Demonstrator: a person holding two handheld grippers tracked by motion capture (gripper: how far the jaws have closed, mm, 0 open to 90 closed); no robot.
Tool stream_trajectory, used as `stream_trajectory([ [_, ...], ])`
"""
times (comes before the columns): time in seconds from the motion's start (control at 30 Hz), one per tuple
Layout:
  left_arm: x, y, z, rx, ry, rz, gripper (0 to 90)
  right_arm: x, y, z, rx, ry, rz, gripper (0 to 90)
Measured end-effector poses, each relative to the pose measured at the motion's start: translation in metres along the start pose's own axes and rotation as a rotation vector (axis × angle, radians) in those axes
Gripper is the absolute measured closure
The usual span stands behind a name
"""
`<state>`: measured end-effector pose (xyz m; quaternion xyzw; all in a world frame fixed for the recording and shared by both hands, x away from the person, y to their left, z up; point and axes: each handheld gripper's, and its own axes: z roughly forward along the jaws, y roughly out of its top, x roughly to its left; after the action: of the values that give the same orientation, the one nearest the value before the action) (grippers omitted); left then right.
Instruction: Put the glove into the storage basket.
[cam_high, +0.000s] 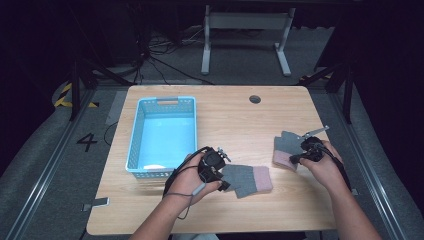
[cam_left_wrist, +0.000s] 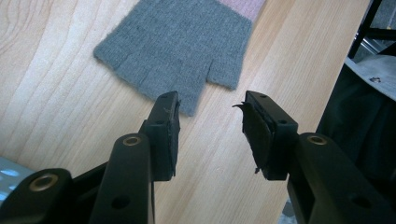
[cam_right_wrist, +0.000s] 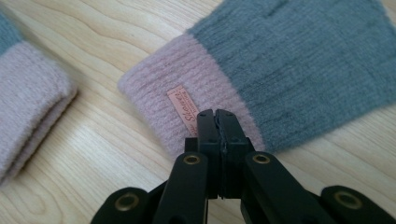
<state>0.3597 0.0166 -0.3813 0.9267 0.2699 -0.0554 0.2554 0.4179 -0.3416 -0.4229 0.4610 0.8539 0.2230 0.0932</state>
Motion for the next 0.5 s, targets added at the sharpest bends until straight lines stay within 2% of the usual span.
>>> stream_trajectory([
  [0.5, 0.001, -0.002, -0.003, -0.004, 0.002, -0.007, 56.7, -0.018, -0.011, -0.009, 0.024, -0.047, 0.048, 90.0],
])
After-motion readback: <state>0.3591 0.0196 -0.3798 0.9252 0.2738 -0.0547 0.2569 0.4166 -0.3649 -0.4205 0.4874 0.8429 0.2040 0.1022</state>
